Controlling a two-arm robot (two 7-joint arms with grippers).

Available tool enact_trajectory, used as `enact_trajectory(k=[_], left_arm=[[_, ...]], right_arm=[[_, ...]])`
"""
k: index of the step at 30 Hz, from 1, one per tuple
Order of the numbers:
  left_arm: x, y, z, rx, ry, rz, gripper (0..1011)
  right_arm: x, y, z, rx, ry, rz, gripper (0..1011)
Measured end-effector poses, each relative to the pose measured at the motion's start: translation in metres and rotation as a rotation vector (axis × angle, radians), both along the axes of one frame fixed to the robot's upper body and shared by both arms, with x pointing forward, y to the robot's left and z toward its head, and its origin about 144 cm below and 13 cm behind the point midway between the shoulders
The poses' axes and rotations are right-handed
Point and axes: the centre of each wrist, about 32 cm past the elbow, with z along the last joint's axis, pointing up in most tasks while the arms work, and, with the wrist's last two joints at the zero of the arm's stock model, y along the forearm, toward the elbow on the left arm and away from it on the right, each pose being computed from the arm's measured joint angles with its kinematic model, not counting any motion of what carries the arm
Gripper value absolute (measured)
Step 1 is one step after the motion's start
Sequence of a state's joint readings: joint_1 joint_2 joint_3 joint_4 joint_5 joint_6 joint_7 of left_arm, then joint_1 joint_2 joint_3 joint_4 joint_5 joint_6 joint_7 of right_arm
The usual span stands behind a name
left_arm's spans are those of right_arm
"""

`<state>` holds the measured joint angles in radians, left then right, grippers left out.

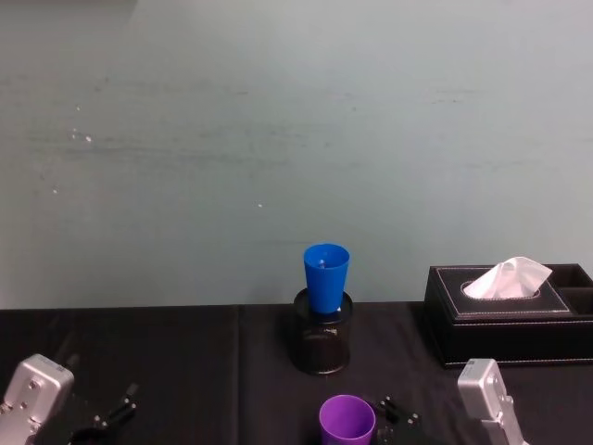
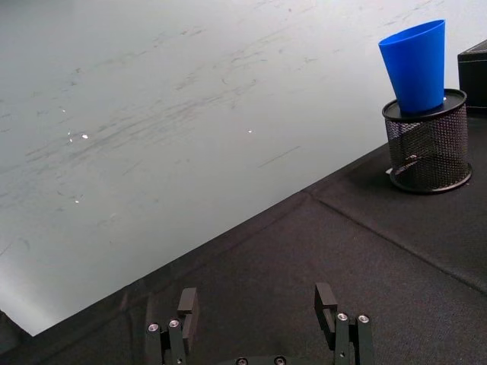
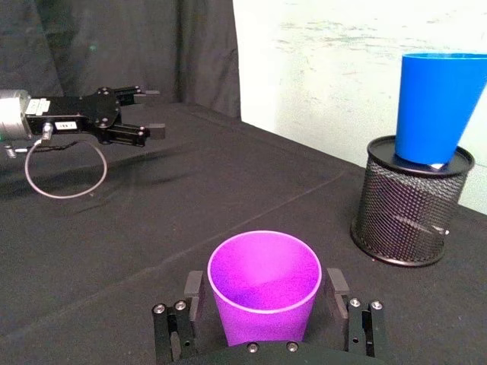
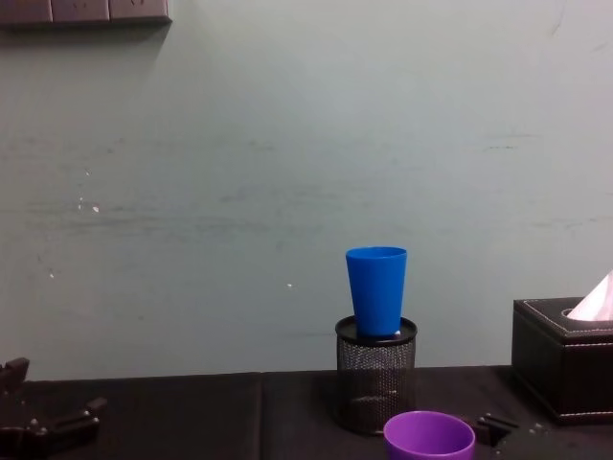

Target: Pick up one cup with a gripper and tap it against the other cup.

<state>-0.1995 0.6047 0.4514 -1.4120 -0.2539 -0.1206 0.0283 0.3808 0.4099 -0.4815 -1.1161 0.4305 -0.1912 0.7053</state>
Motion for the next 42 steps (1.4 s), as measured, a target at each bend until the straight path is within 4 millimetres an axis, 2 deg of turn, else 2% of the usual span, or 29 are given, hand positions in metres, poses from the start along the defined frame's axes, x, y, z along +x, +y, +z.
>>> enact_trajectory(k=[10,24,29,30,32,33,42], left_arm=[[0.0,0.0,0.0,0.0,0.0,0.0,1000],[0.0,0.0,0.0,0.0,0.0,0.0,1000],[0.0,0.0,0.0,0.0,0.0,0.0,1000],[0.0,0.0,0.0,0.0,0.0,0.0,1000],[0.0,0.0,0.0,0.0,0.0,0.0,1000],[0.0,0.0,0.0,0.0,0.0,0.0,1000],[0.0,0.0,0.0,0.0,0.0,0.0,1000]], right_arm=[[0.0065,0.0083,-0.0013,0.008,0.001,0.01,1003],[0.0075,0.01,-0.0025,0.008,0.003,0.01,1003],[0.0075,0.0098,-0.0024,0.008,0.003,0.01,931],[0.0075,0.0098,-0.0024,0.008,0.003,0.01,885],[0.0074,0.0097,-0.0024,0.008,0.003,0.009,860],[0.0074,0.0096,-0.0024,0.008,0.003,0.009,808],[0.0074,0.0095,-0.0021,0.009,0.003,0.009,754]])
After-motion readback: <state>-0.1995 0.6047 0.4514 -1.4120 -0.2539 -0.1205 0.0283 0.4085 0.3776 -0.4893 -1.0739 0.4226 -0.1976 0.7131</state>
